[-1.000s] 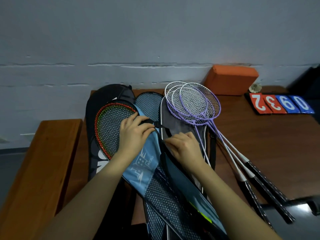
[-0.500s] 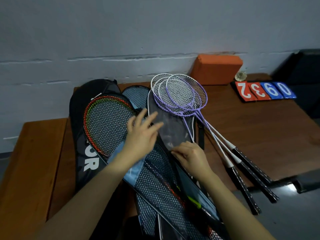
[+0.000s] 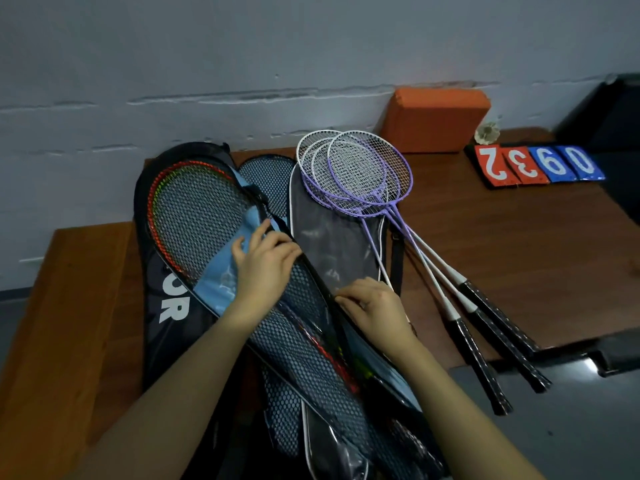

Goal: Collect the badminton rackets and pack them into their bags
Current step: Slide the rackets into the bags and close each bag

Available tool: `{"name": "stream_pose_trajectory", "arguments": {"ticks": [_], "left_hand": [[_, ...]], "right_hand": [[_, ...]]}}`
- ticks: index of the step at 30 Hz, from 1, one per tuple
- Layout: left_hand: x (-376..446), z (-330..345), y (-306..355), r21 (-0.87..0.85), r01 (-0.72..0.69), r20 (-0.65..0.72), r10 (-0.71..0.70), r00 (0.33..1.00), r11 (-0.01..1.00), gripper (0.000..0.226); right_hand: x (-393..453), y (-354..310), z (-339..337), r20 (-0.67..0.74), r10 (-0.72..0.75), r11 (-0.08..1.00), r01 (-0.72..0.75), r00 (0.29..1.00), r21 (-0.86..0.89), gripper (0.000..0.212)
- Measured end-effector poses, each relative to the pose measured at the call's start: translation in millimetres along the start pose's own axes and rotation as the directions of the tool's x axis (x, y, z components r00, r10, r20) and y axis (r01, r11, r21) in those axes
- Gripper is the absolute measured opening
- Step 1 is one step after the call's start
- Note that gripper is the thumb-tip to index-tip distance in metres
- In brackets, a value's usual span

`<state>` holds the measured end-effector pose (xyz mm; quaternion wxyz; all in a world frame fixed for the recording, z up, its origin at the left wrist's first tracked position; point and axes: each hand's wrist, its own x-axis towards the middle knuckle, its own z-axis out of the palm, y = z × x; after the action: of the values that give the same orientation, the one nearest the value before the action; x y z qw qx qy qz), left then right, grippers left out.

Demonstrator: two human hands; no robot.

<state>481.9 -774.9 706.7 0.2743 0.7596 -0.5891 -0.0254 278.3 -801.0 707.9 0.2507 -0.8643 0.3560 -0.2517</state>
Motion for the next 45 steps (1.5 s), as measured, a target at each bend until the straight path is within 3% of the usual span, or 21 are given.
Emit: {"name": "stream_pose_trajectory", "arguments": {"ticks": [10, 13, 16, 20, 25, 32, 37, 40, 43, 45], "left_hand": [[0, 15, 2, 0.026, 0.140, -0.010, -0.140, 0.990, 0.990, 0.018], [-28, 12, 17, 0.021, -0.037, 0.119, 0.034, 0.992, 0.999, 0.026], [-65, 15, 31, 0.022, -0.218, 0.249, 0.206, 0.946, 0.976, 0.037], [-73, 19, 37, 0.041, -0.102, 0.266, 0.088, 0.960, 0.994, 0.036], [-73, 23, 38, 0.065, -0.171, 0.286, 0.146, 0.947, 0.983, 0.040], [-52, 30, 47, 0.009, -0.107, 0.143, 0.104, 0.984, 0.994, 0.017], [-39, 37, 43, 0.004, 0.077, 0.056, -0.077, 0.995, 0.997, 0.015], [-35, 41, 46, 0.026, 0.105, 0.068, -0.106, 0.992, 0.994, 0.014], [-44, 44, 59, 0.015, -0.022, 0.124, 0.020, 0.992, 1.000, 0.017], [-63, 46, 72, -0.033, -0.215, 0.221, 0.217, 0.951, 0.976, 0.024]], "right_hand": [[-30, 22, -16, 0.123, 0.053, 0.999, -0.054, 0.991, 0.006, 0.019], [-29, 22, -13, 0.130, 0.080, 0.996, -0.086, 0.988, 0.037, 0.020], [-26, 23, -9, 0.126, 0.076, 0.990, -0.090, 0.989, 0.105, 0.016], [-28, 24, -6, 0.128, 0.066, 0.983, -0.087, 0.990, 0.163, 0.013], [-33, 24, -9, 0.128, 0.042, 0.981, -0.066, 0.991, 0.183, 0.011], [-43, 39, -26, 0.183, 0.004, 0.999, -0.010, 0.983, 0.034, 0.019], [-69, 63, -46, 0.248, 0.133, 0.980, -0.166, 0.959, 0.113, 0.011], [-80, 70, -55, 0.241, 0.225, 0.938, -0.277, 0.944, 0.209, 0.009], [-81, 68, -54, 0.249, 0.216, 0.933, -0.275, 0.944, 0.232, 0.008], [-80, 64, -52, 0.236, 0.206, 0.932, -0.264, 0.950, 0.248, 0.007]]}}
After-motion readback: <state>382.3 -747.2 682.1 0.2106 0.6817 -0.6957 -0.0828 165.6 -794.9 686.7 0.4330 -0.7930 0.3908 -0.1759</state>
